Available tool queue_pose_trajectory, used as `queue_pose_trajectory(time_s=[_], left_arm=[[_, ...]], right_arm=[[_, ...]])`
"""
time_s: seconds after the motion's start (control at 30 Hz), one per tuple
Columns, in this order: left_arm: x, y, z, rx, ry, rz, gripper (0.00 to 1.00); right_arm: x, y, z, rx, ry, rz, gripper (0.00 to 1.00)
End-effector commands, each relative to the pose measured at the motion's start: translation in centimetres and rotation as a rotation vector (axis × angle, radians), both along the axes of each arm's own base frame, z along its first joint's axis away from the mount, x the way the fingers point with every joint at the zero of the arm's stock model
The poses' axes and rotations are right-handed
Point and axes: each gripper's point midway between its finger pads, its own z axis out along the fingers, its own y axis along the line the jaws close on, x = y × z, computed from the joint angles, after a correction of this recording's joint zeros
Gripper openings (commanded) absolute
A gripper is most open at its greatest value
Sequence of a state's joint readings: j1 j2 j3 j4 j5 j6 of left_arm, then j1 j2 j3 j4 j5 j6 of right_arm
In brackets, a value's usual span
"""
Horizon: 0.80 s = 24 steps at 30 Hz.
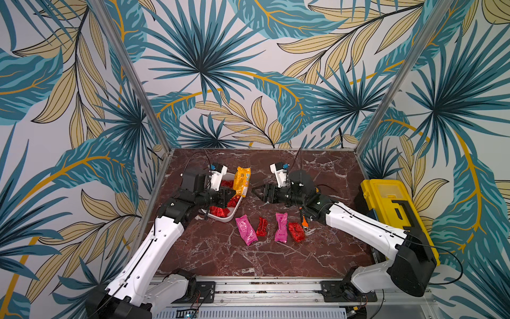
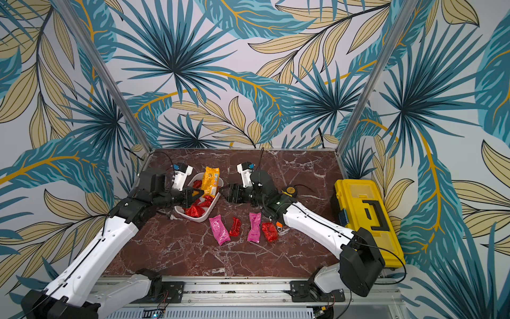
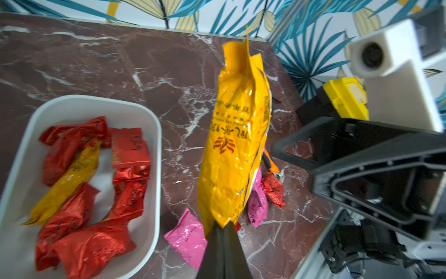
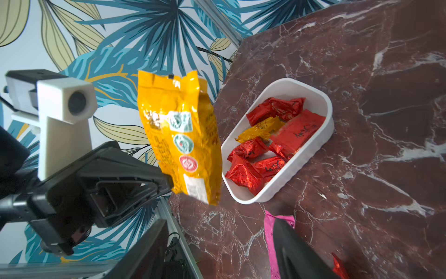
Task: Take the tea bags out of the storage box
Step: Pick up the tea bag from the storage box.
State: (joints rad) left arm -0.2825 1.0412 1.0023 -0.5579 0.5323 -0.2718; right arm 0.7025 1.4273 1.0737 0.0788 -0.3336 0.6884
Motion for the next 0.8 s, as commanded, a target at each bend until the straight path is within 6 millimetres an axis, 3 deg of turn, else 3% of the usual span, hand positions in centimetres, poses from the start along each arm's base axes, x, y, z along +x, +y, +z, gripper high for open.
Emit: queue_pose_trajectory(time_s=[0.0,0.17,0.27,0.57,0.63,0.77], left_arm=[[-2.3,-2.2,1.3,-0.129,-0.032,-0.158,0.0],[-3.8,-3.1,1.3,-0.186,-0.016,-0.242,0.0],[-4.1,-3.3,1.1,-0.202,-0.004,-0.267,0.0],[-3.3,-3.0,0.4,-0.182,0.007,-0.223,0.0],[-2.7,-2.7,0.3,-0.17,0.004,-0.189,0.32],[-1.3,-1.6,0.1,-0.154,0.0,-0.083,0.7]], right_arm=[[-0.7,0.5,3.4,0.065,-0.087,0.091,0.74],[-1.4,0.9,4.9,0.099,-0.113,0.156,0.72],[-1.6,1.3,5.2,0.117,-0.114,0.179,0.65],[-1.4,1.4,5.2,0.144,-0.093,0.177,0.27],[-1.1,1.0,4.7,0.13,-0.078,0.155,0.23],[0.0,-0.5,2.2,0.066,-0.017,0.064,0.21]])
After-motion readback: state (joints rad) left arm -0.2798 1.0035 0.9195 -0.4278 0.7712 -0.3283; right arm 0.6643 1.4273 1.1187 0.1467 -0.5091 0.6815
